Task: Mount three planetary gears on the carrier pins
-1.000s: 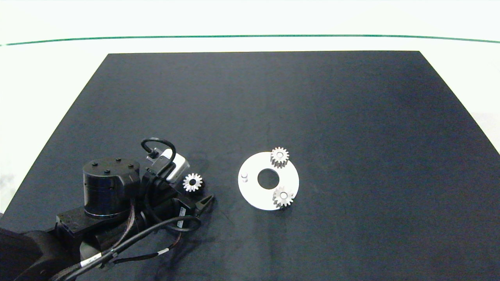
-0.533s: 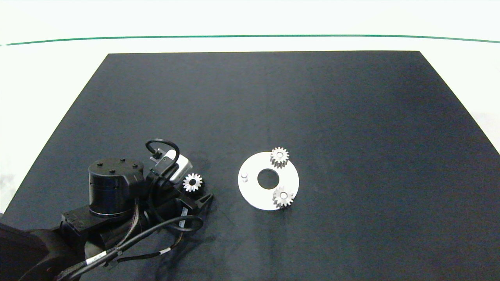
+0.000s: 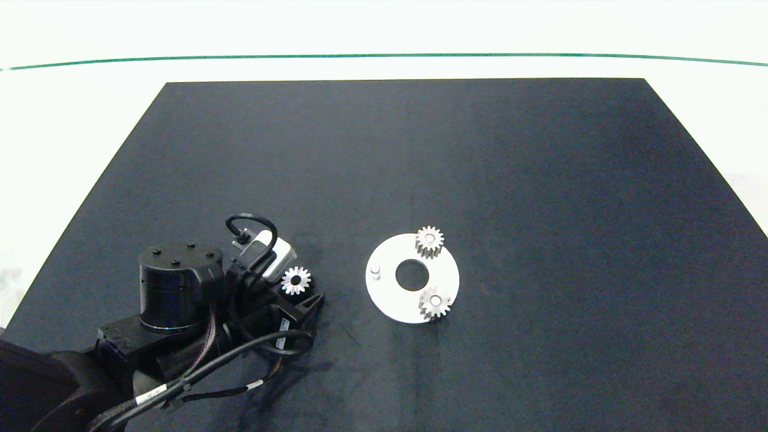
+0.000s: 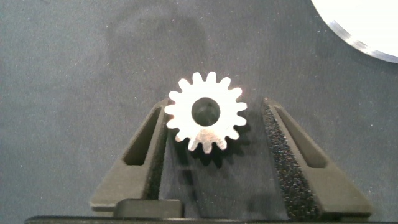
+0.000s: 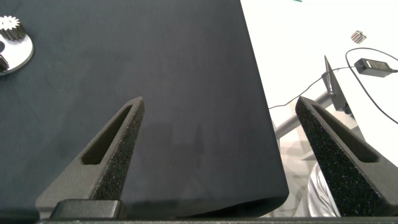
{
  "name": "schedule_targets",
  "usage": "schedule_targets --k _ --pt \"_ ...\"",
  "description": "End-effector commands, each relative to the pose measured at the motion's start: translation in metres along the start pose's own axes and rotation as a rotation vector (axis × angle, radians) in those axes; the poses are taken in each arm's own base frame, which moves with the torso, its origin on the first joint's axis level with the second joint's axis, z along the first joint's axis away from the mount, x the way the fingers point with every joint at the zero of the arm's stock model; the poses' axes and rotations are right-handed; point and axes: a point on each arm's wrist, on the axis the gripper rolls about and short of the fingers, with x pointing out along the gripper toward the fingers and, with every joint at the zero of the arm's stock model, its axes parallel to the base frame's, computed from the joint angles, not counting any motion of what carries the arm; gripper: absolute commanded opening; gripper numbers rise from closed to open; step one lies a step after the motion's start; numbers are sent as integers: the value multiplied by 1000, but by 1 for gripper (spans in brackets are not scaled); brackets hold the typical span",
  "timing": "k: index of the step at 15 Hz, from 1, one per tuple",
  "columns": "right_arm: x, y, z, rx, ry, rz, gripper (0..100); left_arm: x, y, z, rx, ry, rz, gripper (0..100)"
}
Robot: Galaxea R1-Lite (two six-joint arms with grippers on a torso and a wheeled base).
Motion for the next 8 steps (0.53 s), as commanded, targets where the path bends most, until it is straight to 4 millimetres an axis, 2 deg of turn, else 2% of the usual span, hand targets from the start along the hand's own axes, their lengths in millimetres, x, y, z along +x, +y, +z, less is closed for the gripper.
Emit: schedule_targets --k 1,5,8 --pt "1 1 -4 -8 45 9 100 -1 0 1 1 -8 3 52" --pt "1 4 -18 0 183 38 100 0 1 1 1 -6 4 43" --pt "2 4 -19 32 211 45 100 0 1 1 1 -4 3 37"
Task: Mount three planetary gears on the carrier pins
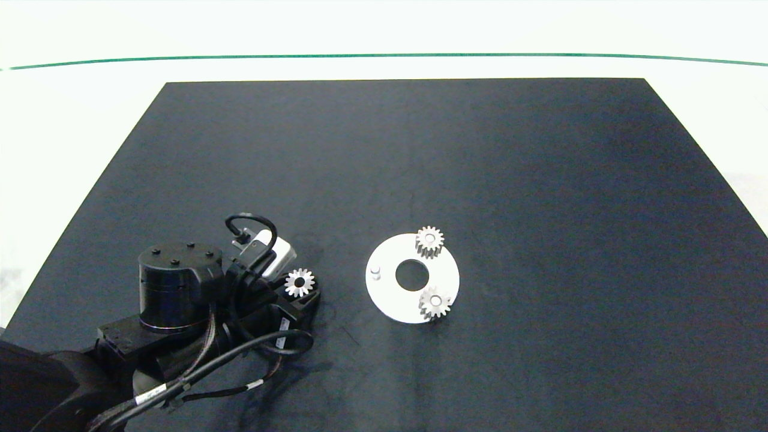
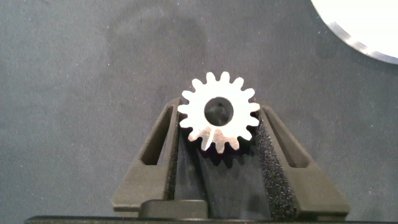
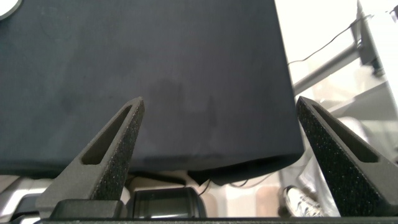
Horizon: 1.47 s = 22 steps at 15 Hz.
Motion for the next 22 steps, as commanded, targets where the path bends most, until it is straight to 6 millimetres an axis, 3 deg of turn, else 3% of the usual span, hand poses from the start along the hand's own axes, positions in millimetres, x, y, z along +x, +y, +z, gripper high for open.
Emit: schedule_targets --k 1,18,22 --pt "2 0 1 -2 17 5 100 1 0 1 1 -6 3 35" --pt "5 -1 1 14 47 17 100 1 2 5 2 -16 7 1" --pt "5 -1 1 15 48 20 100 -2 3 10 2 -37 11 0"
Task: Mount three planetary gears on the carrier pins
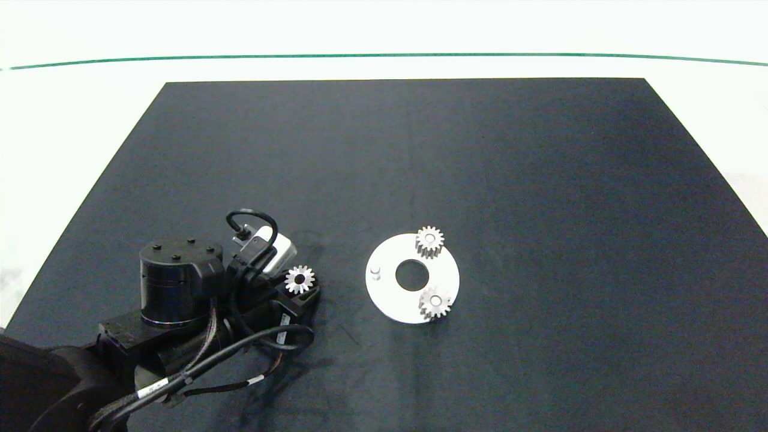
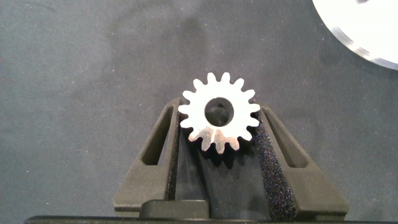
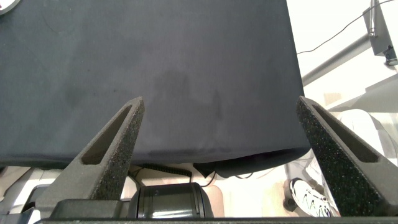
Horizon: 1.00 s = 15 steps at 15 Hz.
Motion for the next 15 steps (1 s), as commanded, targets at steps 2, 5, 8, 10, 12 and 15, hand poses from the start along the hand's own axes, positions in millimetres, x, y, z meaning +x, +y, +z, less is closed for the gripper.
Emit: schedule_targets --k 2,5,8,10,12,15 --pt "1 0 0 -3 11 1 100 -10 2 13 -2 -54 4 0" --pt "2 1 -1 -3 14 3 100 -29 -4 35 6 -85 -36 0" --pt "2 0 -1 -4 14 8 100 -53 -14 65 3 -110 -112 0" --pt "2 0 0 -4 16 8 100 -54 -16 71 7 -105 -120 0" --pt "2 0 1 -4 17 10 100 -54 -27 70 23 -94 -114 0" --pt "4 0 6 -5 21 18 100 -54 -37 71 37 -96 -146 0"
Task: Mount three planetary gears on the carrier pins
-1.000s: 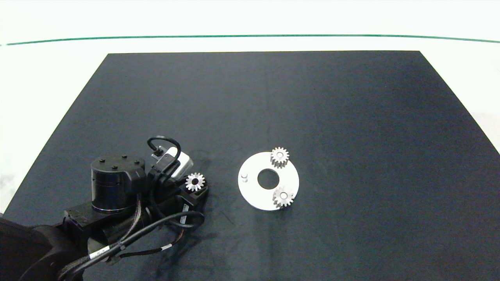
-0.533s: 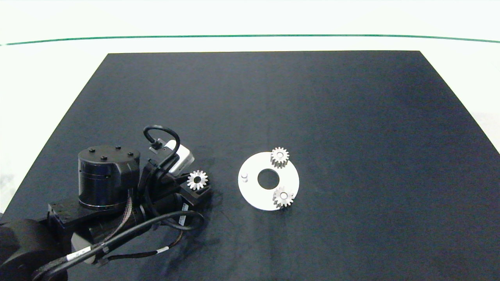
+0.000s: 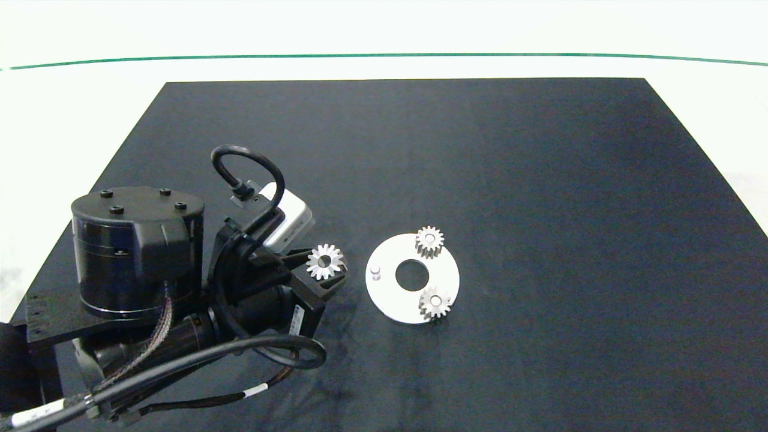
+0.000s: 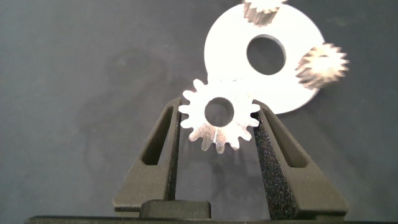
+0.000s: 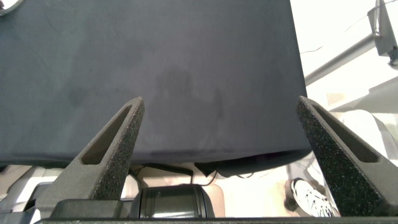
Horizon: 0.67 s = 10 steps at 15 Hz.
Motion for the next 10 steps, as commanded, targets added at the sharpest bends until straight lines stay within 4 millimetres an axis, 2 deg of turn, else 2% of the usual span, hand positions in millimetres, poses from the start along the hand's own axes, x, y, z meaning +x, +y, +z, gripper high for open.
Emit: schedule_targets --k 1,5,7,10 --pt "1 0 3 -4 15 6 100 3 -9 1 14 -2 -24 0" --pt "2 0 2 -4 19 10 100 29 -31 -1 40 -5 -26 0" --pt "3 0 2 -5 20 11 100 35 -33 -5 65 13 -19 0" --pt "4 1 1 -6 28 20 100 49 -35 -1 71 14 -15 0"
